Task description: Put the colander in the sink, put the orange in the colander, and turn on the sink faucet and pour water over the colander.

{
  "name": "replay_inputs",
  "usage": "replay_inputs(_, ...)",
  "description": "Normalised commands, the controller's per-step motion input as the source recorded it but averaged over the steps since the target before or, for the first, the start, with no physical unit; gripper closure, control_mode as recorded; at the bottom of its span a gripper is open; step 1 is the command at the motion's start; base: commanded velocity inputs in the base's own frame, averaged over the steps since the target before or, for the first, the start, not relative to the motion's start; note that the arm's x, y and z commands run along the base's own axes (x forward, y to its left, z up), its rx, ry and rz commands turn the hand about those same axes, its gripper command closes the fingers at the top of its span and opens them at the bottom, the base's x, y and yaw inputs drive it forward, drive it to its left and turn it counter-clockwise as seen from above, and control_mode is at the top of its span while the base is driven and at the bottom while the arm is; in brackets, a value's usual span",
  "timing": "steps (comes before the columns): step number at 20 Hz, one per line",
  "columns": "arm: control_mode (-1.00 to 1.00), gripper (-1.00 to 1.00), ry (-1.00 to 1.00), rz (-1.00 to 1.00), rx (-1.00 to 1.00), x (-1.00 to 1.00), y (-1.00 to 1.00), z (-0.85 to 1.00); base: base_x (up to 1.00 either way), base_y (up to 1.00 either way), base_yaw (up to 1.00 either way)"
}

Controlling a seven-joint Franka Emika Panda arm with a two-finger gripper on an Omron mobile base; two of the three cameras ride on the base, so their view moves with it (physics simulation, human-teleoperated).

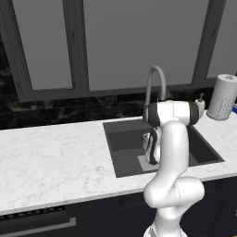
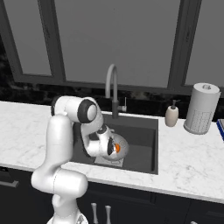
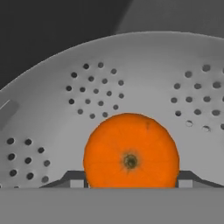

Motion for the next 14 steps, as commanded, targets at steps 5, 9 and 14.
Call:
replay_inputs(5,-1.0,1.0,0.0,0.0,0.0,-0.54,0.42,-0.98,0.0,0.0,0.0)
replay_inputs(9,-1.0,1.0,-0.11,0.0,0.01,-0.99,0.07,-0.31,0.0,0.0,0.0)
replay_inputs(14,-1.0,1.0,-0.09,0.11,0.0,-0.67,0.0,0.14,0.0,0.0,0.0)
